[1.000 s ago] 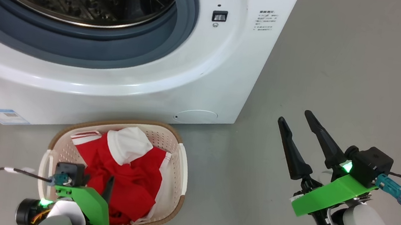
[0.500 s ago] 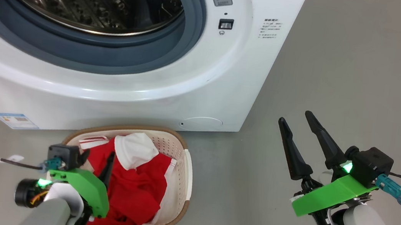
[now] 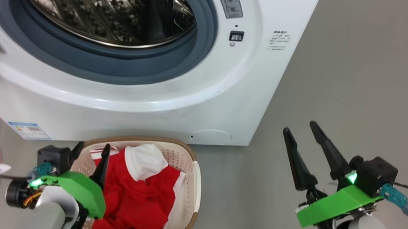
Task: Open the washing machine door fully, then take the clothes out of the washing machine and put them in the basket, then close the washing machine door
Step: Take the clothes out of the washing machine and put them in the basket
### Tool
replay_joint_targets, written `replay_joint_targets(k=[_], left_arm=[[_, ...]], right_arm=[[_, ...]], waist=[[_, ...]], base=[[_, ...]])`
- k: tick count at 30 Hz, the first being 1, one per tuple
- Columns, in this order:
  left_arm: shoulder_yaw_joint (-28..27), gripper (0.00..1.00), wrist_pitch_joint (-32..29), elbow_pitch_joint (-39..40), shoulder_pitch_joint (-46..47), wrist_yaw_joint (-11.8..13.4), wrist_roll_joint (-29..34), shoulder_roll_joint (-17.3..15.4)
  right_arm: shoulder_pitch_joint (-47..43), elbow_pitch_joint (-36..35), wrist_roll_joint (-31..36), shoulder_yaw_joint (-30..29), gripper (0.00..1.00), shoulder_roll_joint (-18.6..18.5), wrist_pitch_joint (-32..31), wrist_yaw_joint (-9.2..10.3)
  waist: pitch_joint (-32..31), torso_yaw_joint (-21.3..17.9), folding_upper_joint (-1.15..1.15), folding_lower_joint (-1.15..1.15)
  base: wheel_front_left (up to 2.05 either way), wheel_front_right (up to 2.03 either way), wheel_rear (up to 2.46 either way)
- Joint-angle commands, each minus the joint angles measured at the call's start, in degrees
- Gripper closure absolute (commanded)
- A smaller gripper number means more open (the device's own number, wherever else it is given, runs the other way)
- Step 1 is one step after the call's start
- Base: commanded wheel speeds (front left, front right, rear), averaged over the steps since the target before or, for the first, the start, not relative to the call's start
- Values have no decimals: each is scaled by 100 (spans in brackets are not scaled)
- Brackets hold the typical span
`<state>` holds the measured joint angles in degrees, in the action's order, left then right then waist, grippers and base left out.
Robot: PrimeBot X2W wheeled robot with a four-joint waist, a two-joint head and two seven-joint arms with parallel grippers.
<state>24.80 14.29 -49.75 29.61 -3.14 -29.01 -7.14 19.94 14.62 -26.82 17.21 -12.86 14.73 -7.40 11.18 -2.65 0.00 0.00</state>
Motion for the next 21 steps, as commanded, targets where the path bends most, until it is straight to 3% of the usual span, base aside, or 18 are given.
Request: replay_joint_targets(k=[1, 21], left_arm=[[-268, 0, 71, 351, -117, 82, 98, -208], [-861, 0, 36, 2843, -1260, 571, 275, -538]], right_arm=[[-109, -96, -29, 75, 0, -4, 27, -9], [-351, -53, -86, 91, 0, -48, 27, -9]], waist=[[-112, 55, 0, 0], [-527, 331, 0, 0]], base=[[0, 0, 0], [0, 0, 0]])
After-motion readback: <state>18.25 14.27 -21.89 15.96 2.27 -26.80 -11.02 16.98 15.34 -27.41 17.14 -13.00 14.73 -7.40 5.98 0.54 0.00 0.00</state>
